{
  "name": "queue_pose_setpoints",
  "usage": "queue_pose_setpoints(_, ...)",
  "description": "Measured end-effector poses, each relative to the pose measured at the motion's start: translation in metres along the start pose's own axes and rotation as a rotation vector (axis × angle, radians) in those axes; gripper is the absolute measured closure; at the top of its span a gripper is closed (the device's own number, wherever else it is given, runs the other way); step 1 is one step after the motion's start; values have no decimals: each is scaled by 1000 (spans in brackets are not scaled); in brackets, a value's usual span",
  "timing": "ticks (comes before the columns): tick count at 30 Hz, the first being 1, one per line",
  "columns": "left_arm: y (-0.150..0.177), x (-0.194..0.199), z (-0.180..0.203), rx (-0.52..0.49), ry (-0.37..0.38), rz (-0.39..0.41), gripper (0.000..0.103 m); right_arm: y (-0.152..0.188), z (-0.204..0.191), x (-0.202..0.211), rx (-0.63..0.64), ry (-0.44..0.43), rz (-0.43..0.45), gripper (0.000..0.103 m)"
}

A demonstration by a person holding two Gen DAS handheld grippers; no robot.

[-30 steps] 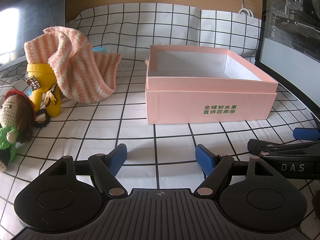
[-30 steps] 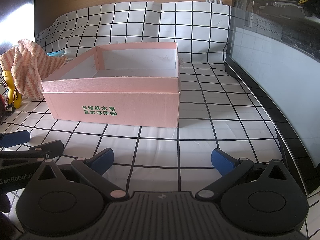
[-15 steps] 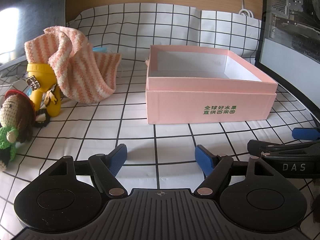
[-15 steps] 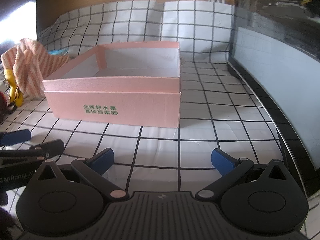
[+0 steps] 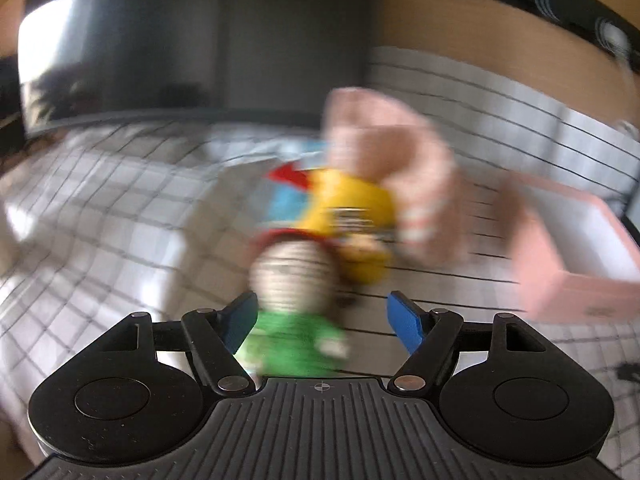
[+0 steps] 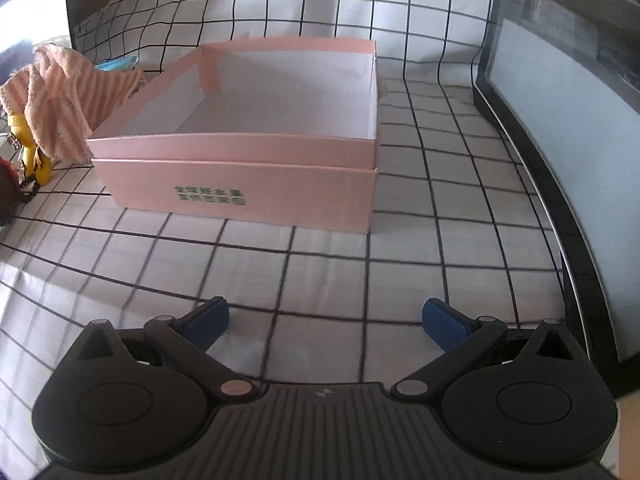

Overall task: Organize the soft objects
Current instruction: 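Reach to the crocheted doll and close the left tool on it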

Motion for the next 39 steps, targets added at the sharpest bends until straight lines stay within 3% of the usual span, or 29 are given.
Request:
queue_pose_setpoints(2,-3,-12,-39,48,-22,-33,26,-9,-15,16,-11,2,32,2)
queue_pose_setpoints(4,-5,-21,-71,176,-2,-58,26,-23,-41,33,47,-15,96,2)
queue_pose_setpoints(6,-7,-21,-106,284,14,-54,27,-39,-83,49,165,-46,191,2)
queue_pose_setpoints(9,-7,-16,-148,299,-4,-43,27,-49,-164,57,356,-164,248,2)
queue_pose_setpoints(15,14,11,-199,317,-61,-100,27,-41,-329,61,565,-517,283,27)
queue_pose_setpoints(18,28,27,-218,324,-115,-149,27,-22,-393,60,746,-590,312,41)
queue_pose_setpoints(21,33,42,-230,328,-120,-155,27,1,-423,48,905,-603,299,50)
queue_pose_setpoints(23,34,49,-232,335,-114,-150,27,8,-420,44,983,-567,321,61)
queue_pose_setpoints(24,33,50,-232,338,-110,-149,27,7,-419,47,1012,-550,335,79)
queue_pose_setpoints(25,33,51,-231,341,-104,-142,27,6,-415,51,1023,-548,329,91)
queue_pose_setpoints(27,32,49,-227,347,-94,-138,27,-6,-401,60,966,-558,299,98)
queue_pose_setpoints(30,31,41,-217,360,-62,-137,27,-32,-367,73,847,-505,299,98)
queue_pose_setpoints(34,19,31,-183,322,56,-107,27,-66,-293,80,624,-393,258,99)
queue_pose_setpoints(39,4,-4,-112,238,187,-88,27,-70,-208,90,481,-257,230,99)
Point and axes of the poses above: each gripper's, at about its wrist camera, not at the fingertips, and x roughly against the way its jaws point, z to its right, y to its underside, the point moved 9 cm from there along -x, roughly the way its jaws point, and after that the axes turned 13 degrees about z, right-handed, at the moved point
